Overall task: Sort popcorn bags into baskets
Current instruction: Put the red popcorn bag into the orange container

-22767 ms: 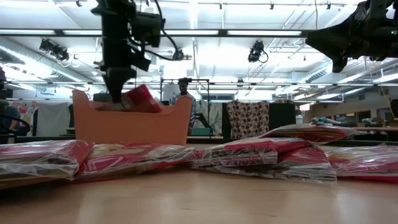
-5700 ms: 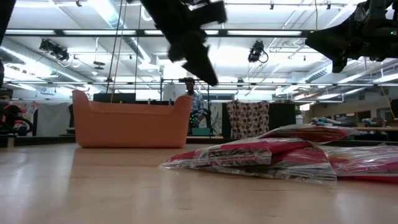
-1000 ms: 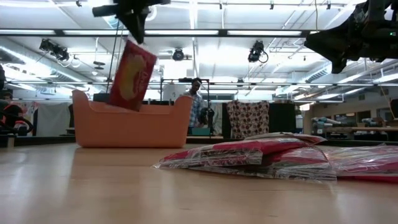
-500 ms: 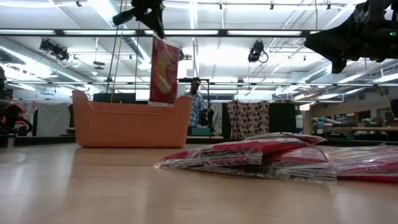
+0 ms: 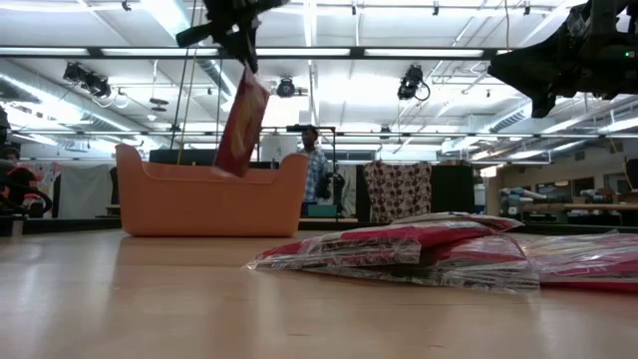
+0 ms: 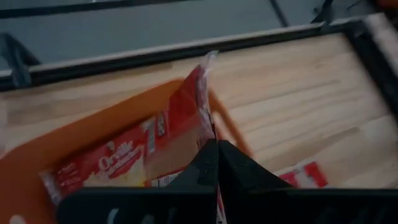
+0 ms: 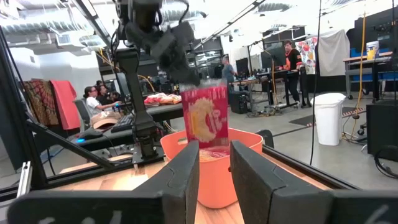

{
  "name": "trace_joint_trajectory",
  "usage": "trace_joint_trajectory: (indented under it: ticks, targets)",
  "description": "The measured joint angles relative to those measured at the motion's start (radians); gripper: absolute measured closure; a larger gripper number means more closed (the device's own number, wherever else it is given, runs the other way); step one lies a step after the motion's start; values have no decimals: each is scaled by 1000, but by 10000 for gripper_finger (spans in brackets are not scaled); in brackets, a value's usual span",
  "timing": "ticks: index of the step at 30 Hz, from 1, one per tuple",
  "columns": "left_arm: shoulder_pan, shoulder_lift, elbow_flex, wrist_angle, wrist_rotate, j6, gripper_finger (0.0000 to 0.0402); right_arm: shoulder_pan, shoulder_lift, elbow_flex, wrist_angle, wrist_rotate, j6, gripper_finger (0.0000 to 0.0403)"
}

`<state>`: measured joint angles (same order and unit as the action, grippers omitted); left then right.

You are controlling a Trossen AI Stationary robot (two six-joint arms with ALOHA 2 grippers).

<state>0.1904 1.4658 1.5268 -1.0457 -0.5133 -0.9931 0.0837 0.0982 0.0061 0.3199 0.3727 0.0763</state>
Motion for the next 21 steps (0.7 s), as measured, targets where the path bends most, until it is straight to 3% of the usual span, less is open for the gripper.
trace_joint_trajectory:
  ticks: [6, 11, 17, 21]
  targets:
    - [11, 1, -105, 89, 16, -17, 395, 0, 0, 0, 0, 0, 0, 307]
    - [31, 1, -111, 177, -8, 40, 395, 0, 0, 0, 0, 0, 0, 307]
    - [4, 1, -111, 166, -107, 57, 395, 0, 0, 0, 0, 0, 0, 307]
    - [-16, 1, -111, 109, -119, 24, 395, 0, 0, 0, 0, 0, 0, 307]
